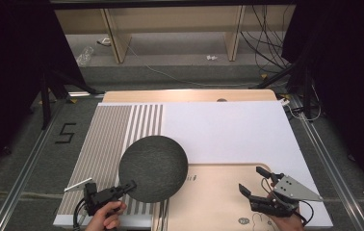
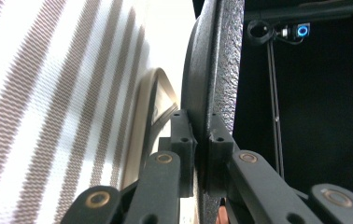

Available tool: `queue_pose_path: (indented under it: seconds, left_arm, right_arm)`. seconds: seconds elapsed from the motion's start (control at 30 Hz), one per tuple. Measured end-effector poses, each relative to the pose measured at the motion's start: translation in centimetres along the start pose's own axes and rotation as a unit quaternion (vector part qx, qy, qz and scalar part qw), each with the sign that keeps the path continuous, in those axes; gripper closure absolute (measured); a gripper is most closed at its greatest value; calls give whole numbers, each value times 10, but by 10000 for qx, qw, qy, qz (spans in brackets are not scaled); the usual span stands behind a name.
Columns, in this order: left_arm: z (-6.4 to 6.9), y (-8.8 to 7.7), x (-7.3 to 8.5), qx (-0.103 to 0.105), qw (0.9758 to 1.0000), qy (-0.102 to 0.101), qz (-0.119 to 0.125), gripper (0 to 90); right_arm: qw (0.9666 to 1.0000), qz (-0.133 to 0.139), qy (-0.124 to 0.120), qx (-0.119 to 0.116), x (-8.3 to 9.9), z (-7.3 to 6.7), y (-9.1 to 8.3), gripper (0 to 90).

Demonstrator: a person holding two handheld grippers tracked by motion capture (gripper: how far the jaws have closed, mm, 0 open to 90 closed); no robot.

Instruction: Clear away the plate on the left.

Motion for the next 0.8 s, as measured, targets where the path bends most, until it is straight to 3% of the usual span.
queue_pose_path:
  seconds: [0.4, 0.8]
  left_arm:
    - [3, 19, 18, -40, 9989, 152, -439, 844]
    - [2, 40, 40, -210, 9947, 340, -944, 844]
  right_arm:
    - [10000, 16, 23, 20, 0, 1, 0, 197]
    - [10000, 12, 30, 31, 0, 2, -1, 197]
Point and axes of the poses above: each handheld gripper's, and its own axes: y roughly forward along the jaws, x roughly out of its underside, z roughly to its right, the point moved 5 cm from there along y, roughly forward along the jaws, and after that the axes turned 8 degrees about x, right-handed, at the moved point
